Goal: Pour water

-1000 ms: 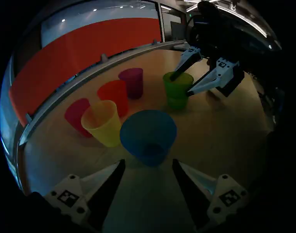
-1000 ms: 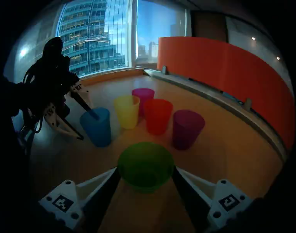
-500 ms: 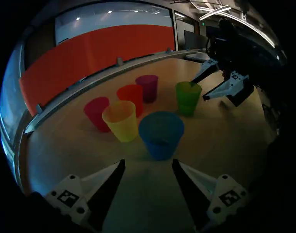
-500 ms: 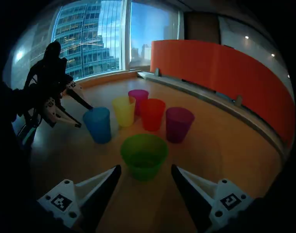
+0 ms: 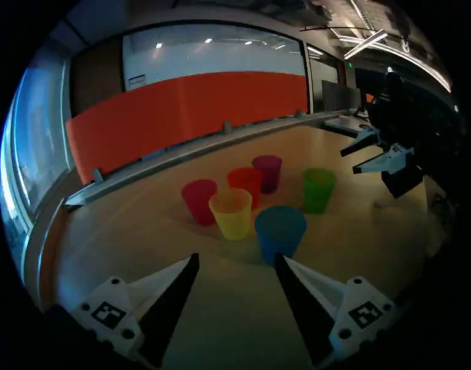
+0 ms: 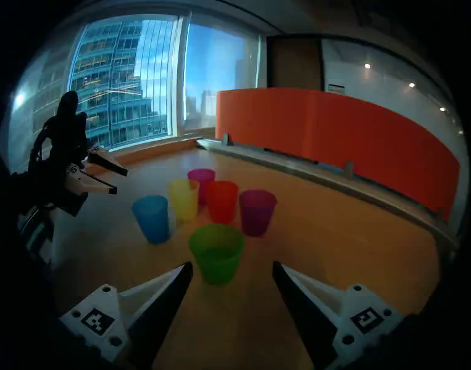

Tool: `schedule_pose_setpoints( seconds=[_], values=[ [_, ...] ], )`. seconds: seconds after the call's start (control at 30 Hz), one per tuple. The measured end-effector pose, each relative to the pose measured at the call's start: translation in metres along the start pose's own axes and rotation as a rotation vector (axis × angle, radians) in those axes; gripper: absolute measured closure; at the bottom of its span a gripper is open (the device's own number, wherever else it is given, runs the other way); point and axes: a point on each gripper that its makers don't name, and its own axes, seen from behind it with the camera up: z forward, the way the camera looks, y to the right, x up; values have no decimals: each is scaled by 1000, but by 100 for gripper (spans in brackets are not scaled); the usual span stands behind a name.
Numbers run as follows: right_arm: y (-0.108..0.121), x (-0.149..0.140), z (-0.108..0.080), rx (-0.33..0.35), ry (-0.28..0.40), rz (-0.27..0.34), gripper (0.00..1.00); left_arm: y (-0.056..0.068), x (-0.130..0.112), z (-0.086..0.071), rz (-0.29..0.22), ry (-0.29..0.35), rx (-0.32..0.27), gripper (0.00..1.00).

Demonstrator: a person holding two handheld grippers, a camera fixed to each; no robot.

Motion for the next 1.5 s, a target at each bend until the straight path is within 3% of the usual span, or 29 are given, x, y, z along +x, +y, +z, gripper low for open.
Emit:
schedule_pose_setpoints(
  seconds=[0.3, 0.8, 1.0, 1.5],
  values=[
    [16, 21, -26, -118, 107, 81, 0, -31, 33, -26, -74, 151, 130, 10],
    [79, 67, -73, -415, 306, 171, 0, -55, 63, -54, -162, 359, 306, 10],
    [95, 73, -84, -527, 354, 163, 0, -61, 66, -60, -181, 403, 371, 10],
    [111, 78, -102, -724, 425, 107, 0, -68, 58, -58, -195, 421, 459, 10]
  ],
)
